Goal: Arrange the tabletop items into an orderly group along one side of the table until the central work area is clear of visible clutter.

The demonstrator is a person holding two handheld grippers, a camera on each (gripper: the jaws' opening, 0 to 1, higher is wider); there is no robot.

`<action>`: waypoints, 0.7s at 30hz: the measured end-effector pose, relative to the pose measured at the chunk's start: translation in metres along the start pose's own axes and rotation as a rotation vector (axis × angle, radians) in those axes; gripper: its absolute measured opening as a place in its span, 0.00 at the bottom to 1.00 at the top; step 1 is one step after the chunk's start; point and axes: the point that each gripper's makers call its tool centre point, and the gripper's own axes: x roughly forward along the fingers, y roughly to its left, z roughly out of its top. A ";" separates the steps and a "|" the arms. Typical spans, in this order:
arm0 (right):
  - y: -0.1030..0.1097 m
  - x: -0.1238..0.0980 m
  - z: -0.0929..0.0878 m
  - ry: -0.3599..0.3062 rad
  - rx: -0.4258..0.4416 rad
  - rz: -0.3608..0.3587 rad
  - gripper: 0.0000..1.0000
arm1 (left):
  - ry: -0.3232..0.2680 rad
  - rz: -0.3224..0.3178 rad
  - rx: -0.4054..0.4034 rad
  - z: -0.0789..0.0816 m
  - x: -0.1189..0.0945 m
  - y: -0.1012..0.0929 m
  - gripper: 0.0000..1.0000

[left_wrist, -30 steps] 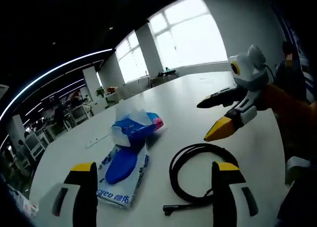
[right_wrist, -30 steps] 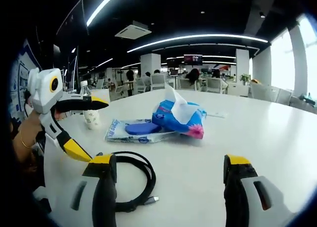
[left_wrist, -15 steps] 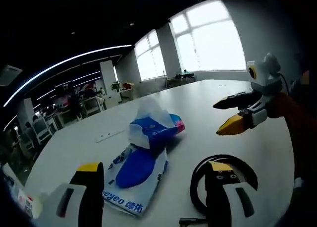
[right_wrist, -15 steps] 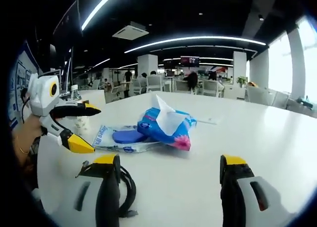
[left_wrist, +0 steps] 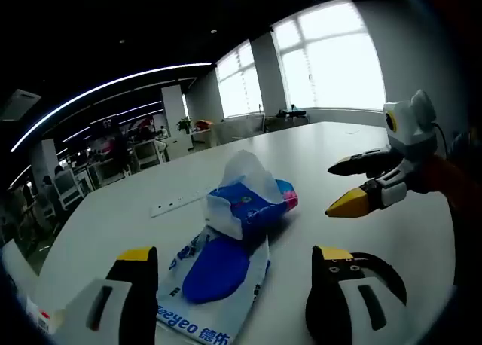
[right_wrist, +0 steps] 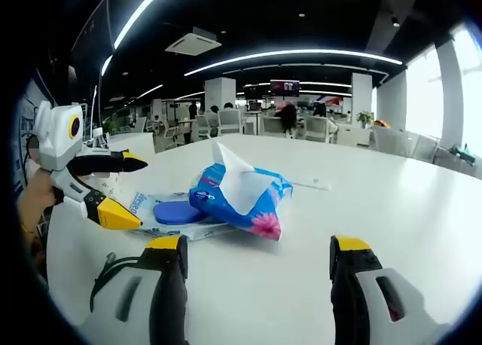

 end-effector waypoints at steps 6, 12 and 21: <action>-0.010 0.006 0.002 0.007 0.012 -0.007 0.69 | 0.006 0.001 0.010 0.006 0.005 0.000 0.82; -0.018 0.015 0.000 0.005 0.063 -0.013 0.64 | 0.011 -0.004 -0.012 0.011 0.014 0.001 0.79; -0.020 0.020 0.004 -0.014 0.059 -0.011 0.64 | 0.015 -0.017 0.051 0.011 0.025 -0.002 0.79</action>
